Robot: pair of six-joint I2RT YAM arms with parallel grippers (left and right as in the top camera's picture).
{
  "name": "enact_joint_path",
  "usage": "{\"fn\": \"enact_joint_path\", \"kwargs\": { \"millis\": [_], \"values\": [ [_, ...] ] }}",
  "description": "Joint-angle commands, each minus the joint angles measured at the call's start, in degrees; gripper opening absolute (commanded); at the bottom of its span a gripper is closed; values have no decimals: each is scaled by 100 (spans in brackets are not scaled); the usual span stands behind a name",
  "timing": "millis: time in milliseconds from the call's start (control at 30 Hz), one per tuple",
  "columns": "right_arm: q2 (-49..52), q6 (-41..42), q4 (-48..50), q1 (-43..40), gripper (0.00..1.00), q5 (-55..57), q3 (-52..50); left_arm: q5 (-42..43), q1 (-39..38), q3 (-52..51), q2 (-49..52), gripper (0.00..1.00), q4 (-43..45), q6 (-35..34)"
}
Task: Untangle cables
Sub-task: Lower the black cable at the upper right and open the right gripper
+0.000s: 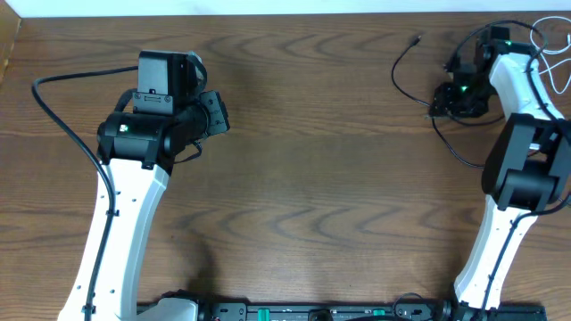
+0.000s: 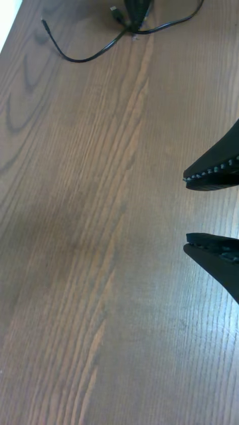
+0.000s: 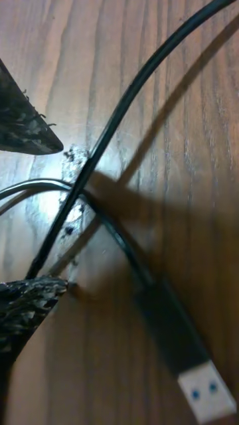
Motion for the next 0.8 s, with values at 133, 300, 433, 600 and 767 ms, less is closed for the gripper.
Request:
{"fn": "enact_joint_path", "kwargs": {
  "millis": [133, 300, 433, 600, 767],
  "values": [
    [37, -28, 48, 195, 54, 667, -59, -35, 24, 26, 33, 27, -9, -11],
    [52, 380, 297, 212, 48, 673, -262, -33, 24, 26, 33, 27, -9, -11],
    [52, 1110, 431, 210, 34, 1252, -422, -33, 24, 26, 33, 27, -15, -11],
    [50, 2124, 415, 74, 1, 2133, -409, -35, 24, 26, 33, 27, -13, -11],
    [50, 2310, 389, -422, 1, 2188, -234, -35, 24, 26, 33, 27, -13, -11]
  ]
}}
